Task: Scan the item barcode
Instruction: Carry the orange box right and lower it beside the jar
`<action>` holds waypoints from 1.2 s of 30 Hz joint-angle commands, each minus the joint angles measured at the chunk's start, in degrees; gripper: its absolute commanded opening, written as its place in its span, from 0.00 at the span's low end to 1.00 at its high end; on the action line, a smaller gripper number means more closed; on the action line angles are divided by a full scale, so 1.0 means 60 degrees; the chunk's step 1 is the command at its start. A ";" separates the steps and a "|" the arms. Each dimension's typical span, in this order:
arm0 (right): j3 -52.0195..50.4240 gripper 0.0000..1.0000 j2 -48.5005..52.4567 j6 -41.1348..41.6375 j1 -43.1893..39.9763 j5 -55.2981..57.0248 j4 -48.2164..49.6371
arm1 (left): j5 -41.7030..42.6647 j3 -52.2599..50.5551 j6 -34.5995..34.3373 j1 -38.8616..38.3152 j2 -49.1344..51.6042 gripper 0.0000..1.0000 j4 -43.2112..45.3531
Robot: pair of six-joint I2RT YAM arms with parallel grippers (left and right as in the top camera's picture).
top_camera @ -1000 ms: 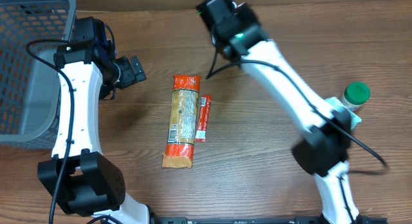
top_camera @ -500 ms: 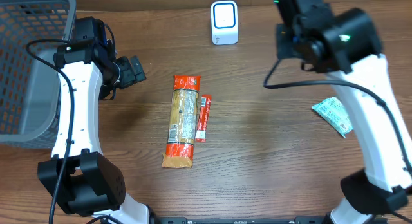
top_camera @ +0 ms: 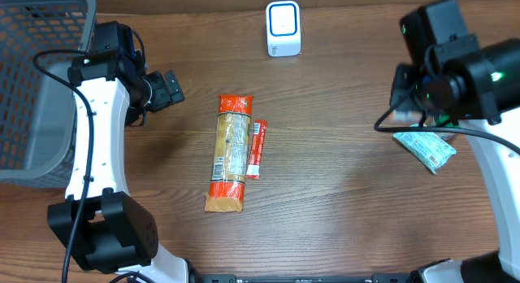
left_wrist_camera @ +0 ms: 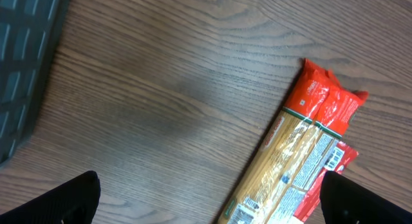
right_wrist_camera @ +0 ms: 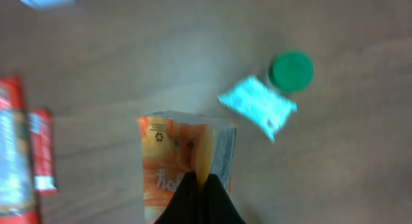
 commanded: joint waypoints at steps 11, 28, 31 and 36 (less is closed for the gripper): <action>-0.6029 0.04 -0.0368 0.0102 -0.1071 -0.0175 0.3348 | -0.0033 0.0160 0.0149 -0.0062 0.0022 1.00 -0.0022; -1.1464 0.04 -0.0368 -0.3169 -0.1351 0.0710 1.1278 | -0.0033 0.0160 0.0153 -0.0062 0.0022 1.00 -0.0022; -1.1726 0.04 -0.0368 -0.3166 -0.1351 0.1548 1.1763 | -0.0033 0.0160 0.0153 -0.0062 0.0022 1.00 -0.0022; -1.1795 0.04 -0.0368 -0.3162 -0.1413 0.2226 1.2269 | -0.0033 0.0160 0.0153 -0.0066 0.0022 1.00 -0.0022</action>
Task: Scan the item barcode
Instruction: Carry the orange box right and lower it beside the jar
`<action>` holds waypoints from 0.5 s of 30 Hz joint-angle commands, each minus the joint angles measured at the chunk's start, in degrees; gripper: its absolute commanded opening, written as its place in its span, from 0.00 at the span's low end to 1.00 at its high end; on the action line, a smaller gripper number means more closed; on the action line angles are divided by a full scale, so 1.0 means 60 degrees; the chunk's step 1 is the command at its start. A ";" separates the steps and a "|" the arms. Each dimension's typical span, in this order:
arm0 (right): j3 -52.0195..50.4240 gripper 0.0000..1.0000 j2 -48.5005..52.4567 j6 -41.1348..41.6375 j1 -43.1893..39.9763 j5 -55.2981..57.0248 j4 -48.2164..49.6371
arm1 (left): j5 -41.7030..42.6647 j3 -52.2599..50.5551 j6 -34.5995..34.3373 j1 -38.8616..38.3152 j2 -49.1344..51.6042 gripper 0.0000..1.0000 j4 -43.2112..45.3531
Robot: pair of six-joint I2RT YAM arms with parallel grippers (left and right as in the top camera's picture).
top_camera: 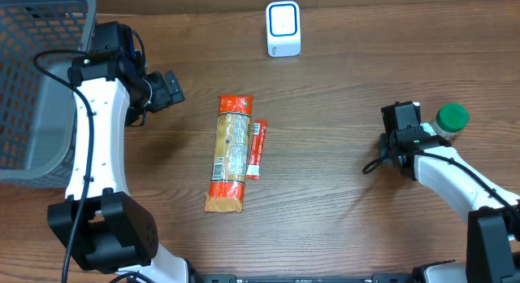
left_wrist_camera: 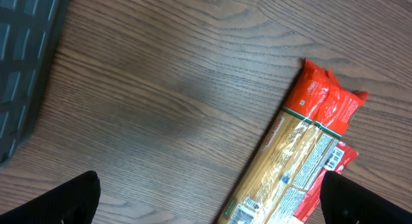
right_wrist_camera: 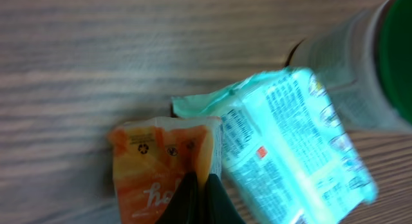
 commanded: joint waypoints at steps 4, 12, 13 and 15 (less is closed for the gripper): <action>-0.0113 0.04 -0.0149 -0.0142 -0.0270 0.0929 0.0641 | -0.0033 0.0160 0.0149 -0.0066 0.0022 1.00 -0.0026; -0.0087 0.28 -0.0153 -0.0142 -0.0302 0.0940 0.0823 | -0.0033 0.0160 0.0149 -0.0062 0.0022 1.00 -0.0026; -0.0069 0.28 -0.0153 -0.0142 -0.0302 0.0940 0.0794 | -0.0033 0.0160 0.0149 -0.0062 0.0022 1.00 -0.0026; 0.0026 0.47 -0.0168 -0.0142 -0.0302 0.0936 0.0678 | -0.0033 0.0160 0.0153 -0.0066 0.0022 1.00 -0.0026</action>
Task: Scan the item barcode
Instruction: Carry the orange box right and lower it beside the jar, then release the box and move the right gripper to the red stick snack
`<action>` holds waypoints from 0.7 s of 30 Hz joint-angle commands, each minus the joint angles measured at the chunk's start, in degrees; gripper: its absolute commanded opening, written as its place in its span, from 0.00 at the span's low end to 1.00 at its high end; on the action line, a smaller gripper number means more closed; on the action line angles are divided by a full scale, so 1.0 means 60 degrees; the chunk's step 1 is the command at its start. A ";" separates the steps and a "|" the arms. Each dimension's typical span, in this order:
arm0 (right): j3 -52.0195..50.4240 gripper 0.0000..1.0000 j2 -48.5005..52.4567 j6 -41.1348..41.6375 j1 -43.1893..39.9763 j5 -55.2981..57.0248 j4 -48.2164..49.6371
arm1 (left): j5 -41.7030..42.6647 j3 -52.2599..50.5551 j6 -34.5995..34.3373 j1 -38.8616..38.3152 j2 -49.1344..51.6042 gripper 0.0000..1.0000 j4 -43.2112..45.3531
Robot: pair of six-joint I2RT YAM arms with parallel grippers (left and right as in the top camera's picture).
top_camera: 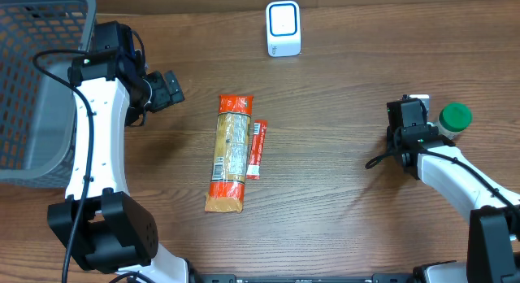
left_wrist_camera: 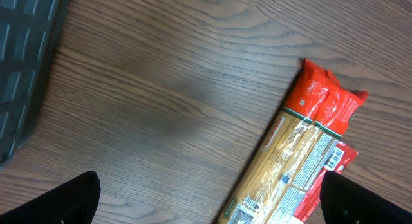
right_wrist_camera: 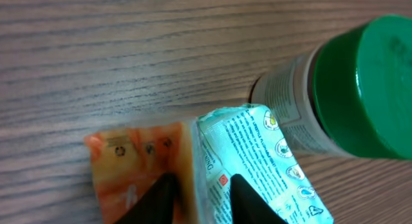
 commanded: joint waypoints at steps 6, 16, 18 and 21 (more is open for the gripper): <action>0.0882 0.58 -0.0481 0.0047 -0.0007 0.0098 -0.1133 | -0.0029 0.0160 0.0149 -0.0062 0.0022 1.00 -0.0022; 0.1574 0.68 -0.0947 0.0076 -0.0007 -0.4084 -0.2171 | -0.0029 0.0160 0.0149 -0.0062 0.0022 1.00 -0.0022; 0.1570 0.66 -0.0936 0.0080 -0.0007 -0.6200 -0.2160 | -0.0029 0.0160 0.0149 -0.0066 0.0022 1.00 -0.0022; 0.1548 0.62 -0.0914 0.1038 0.0004 -0.8772 -0.2113 | -0.0029 0.0160 0.0153 -0.0062 0.0022 1.00 -0.0022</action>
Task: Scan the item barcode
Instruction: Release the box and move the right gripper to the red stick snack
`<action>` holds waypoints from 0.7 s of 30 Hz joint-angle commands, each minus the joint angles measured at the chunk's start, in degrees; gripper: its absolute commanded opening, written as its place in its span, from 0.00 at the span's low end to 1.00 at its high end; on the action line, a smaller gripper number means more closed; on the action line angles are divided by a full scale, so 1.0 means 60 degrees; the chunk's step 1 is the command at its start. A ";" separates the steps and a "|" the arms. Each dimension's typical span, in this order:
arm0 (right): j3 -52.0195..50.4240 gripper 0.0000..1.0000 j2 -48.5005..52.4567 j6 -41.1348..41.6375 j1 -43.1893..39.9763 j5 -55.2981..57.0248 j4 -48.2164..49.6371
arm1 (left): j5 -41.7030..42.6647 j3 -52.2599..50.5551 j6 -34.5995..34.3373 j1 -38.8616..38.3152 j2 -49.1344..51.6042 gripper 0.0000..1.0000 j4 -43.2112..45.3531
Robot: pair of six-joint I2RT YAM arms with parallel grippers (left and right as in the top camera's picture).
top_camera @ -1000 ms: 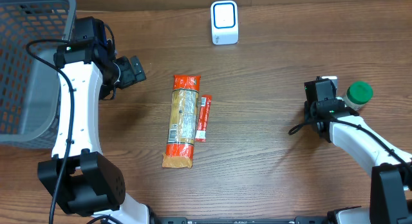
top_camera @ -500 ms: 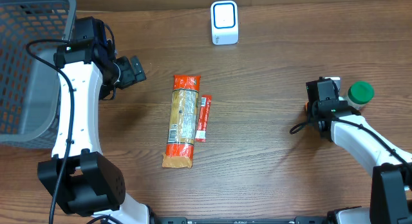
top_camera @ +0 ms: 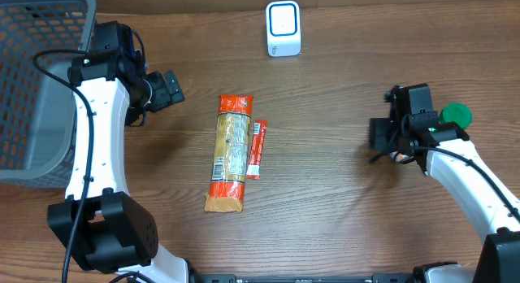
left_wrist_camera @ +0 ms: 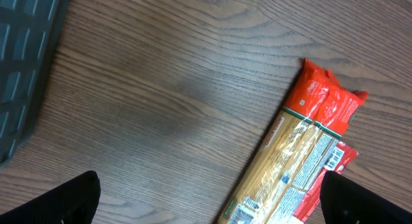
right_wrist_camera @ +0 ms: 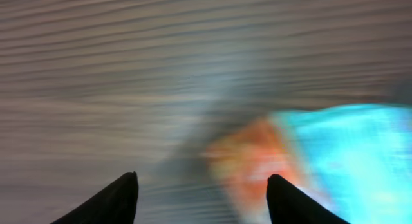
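The white barcode scanner (top_camera: 283, 28) stands at the table's far edge. An orange pouch (right_wrist_camera: 248, 163) lies on the table beside a teal packet (right_wrist_camera: 347, 150); both are blurred in the right wrist view. My right gripper (right_wrist_camera: 206, 201) is wide open with nothing between its fingers, and the pouch lies just ahead of its right finger. In the overhead view the right gripper (top_camera: 380, 135) sits left of the green-capped bottle (top_camera: 455, 115). My left gripper (left_wrist_camera: 209, 198) hangs open over bare wood near the pasta packet (left_wrist_camera: 302, 166).
A grey basket (top_camera: 36, 80) fills the far left corner. The long pasta packet (top_camera: 230, 153) and a thin red bar (top_camera: 257, 150) lie side by side mid-table. The green-capped bottle stands close behind the right wrist.
My right gripper's jaws were slightly apart around the orange pouch. Now they are wide open and the gripper has shifted left, off the pouch. The left arm has not moved.
My right gripper was shut on the orange pouch, high above the table's right side. Then it was down at the table beside the teal packet and the bottle, still shut. Then its jaws had parted, and now the pouch lies free on the table.
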 commanded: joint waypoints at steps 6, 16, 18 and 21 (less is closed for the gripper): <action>0.0051 0.62 -0.0164 0.3275 0.0772 -0.4437 0.0317 | -0.0033 0.0160 0.0153 -0.0062 0.0022 1.00 -0.0022; -0.0131 0.46 -0.0146 0.5472 0.3934 -0.4302 0.2590 | -0.0033 0.0160 0.0153 -0.0062 0.0022 1.00 -0.0022; -0.0015 0.36 -0.0146 0.6160 0.4590 -0.3282 0.2408 | -0.0033 0.0160 0.0149 -0.0062 0.0022 1.00 -0.0022; 0.0561 0.32 -0.0142 0.6451 0.5566 -0.1486 0.1537 | -0.0033 0.0160 0.0153 -0.0062 0.0022 1.00 -0.0022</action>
